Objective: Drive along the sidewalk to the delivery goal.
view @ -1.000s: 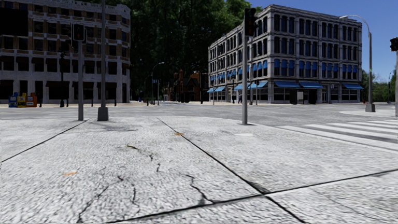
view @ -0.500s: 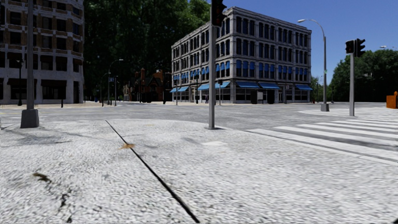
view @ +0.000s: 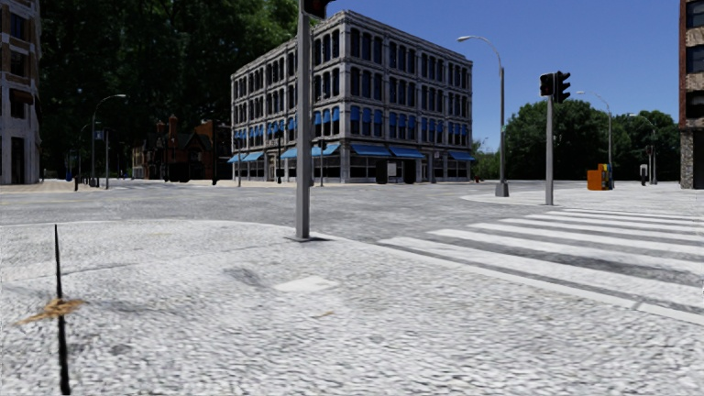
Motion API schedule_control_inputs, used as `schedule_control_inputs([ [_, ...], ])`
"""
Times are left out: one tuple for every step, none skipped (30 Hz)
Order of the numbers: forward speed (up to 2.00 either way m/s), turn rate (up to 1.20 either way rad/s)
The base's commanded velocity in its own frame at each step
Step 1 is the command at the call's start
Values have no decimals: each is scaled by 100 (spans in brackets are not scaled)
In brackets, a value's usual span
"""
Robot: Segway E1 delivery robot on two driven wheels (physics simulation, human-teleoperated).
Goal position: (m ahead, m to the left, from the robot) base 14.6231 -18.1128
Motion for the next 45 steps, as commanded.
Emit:
schedule_control_inputs([
  [200, -52],
  [200, -52],
  [200, -52],
  [200, -52],
  [200, -53],
  [200, -53],
  [200, -53],
  [200, -53],
  [200, -53],
  [200, -53],
  [200, -53],
  [200, -53],
  [200, -53],
  [200, -53],
  [200, -53],
  [200, -53],
  [200, -53],
  [200, -53],
  [200, -53],
  [200, -53],
  [200, -53],
  [200, -53],
  [200, -53],
  [200, -53],
  [200, -53],
  [200, -53],
  [200, -53],
  [200, -53],
  [200, -53],
  [200, -53],
  [200, -53],
  [200, -53],
  [200, -53],
  [200, -53],
  [200, -53],
  [200, -53],
  [200, -53],
  [200, -53],
  [200, -53],
  [200, -53],
  [200, -53],
  [200, -53],
  [200, -53],
  [200, -53],
  [200, -53],
])
